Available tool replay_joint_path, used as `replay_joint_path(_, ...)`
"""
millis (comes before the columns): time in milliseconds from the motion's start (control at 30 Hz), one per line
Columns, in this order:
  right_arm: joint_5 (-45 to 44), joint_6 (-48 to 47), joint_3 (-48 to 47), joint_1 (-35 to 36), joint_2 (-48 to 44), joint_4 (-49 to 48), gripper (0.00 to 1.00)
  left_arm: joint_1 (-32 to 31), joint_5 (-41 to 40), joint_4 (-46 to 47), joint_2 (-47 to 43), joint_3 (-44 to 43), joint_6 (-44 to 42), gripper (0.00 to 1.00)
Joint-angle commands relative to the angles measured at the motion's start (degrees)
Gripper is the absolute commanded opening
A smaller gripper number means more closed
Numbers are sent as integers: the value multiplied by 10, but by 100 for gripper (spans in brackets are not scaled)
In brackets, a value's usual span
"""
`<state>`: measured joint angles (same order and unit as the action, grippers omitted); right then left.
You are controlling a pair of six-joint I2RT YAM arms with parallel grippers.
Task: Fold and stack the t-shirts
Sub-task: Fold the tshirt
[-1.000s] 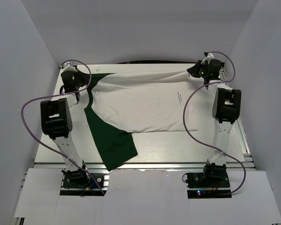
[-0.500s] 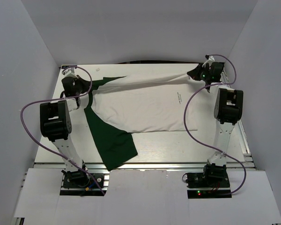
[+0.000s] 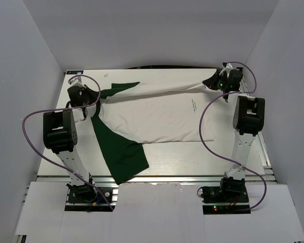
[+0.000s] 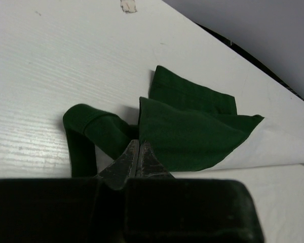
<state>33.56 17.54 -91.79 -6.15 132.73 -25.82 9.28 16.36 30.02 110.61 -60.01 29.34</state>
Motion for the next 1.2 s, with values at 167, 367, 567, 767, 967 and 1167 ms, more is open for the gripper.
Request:
replay_joint_path(167, 5, -10, 32, -12, -50, -17, 0, 7, -2, 7, -62, 27, -10, 0)
replay_joint_path(367, 5, -15, 47, -14, -56, -10, 0, 7, -4, 4, -67, 38, -13, 0)
replay_joint_path(567, -3, -31, 49, -15, -58, 17, 0, 7, -5, -1, -72, 47, -13, 0)
replay_joint_path(767, -3, -35, 57, -18, -60, 24, 0, 6, 4, -1, -90, 72, -23, 0)
replay_joint_path(967, -9, -49, 48, -18, -58, 49, 0, 7, -4, -13, -90, 79, -26, 0)
replay_joint_path(1167, -7, -56, 50, -19, -60, 67, 0, 6, -7, -23, -85, 80, -31, 0)
